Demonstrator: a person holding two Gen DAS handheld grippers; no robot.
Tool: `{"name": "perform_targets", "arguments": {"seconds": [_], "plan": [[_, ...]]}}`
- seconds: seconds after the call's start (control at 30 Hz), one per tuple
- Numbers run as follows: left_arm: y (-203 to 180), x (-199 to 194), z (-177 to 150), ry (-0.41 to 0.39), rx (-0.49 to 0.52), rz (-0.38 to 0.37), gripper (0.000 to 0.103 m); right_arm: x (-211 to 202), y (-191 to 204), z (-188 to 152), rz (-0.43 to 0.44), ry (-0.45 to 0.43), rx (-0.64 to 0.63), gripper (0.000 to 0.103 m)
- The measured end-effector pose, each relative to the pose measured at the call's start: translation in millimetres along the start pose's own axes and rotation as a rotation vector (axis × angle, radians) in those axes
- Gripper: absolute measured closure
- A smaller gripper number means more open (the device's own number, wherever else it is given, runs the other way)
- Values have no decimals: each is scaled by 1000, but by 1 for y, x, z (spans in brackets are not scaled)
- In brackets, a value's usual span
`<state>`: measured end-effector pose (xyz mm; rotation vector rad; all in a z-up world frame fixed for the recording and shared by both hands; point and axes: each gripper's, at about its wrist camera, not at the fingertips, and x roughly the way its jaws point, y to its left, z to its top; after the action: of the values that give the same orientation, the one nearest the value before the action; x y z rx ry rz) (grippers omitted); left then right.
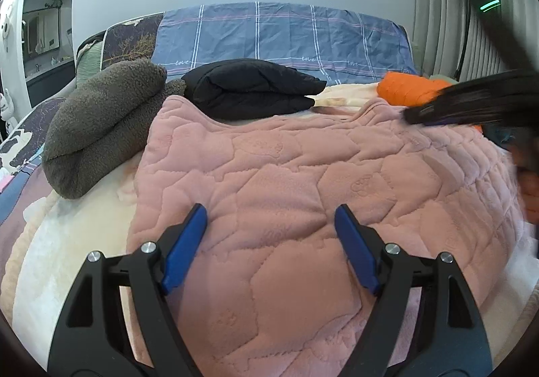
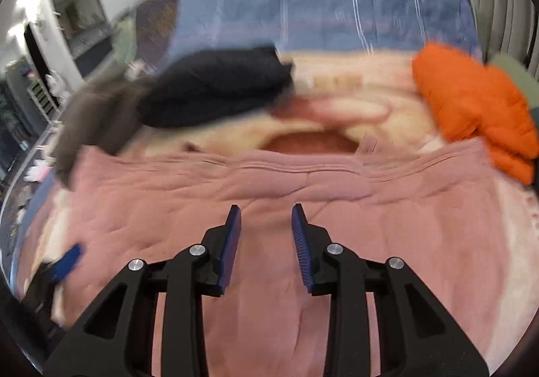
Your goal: Fold large clothes
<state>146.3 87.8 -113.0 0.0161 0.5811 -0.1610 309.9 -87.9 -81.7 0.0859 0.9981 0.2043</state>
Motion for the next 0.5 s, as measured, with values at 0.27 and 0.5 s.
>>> {"name": "perform_targets", "arguments": {"seconds": [0.27,0.5], "plan": [[0,1,0,6,0,-25,23,29,-4,0,-25,-18,-14,70],[0,0,-1,5,-2,-27,23,14,12,5,-108,-32,-66,68]]}}
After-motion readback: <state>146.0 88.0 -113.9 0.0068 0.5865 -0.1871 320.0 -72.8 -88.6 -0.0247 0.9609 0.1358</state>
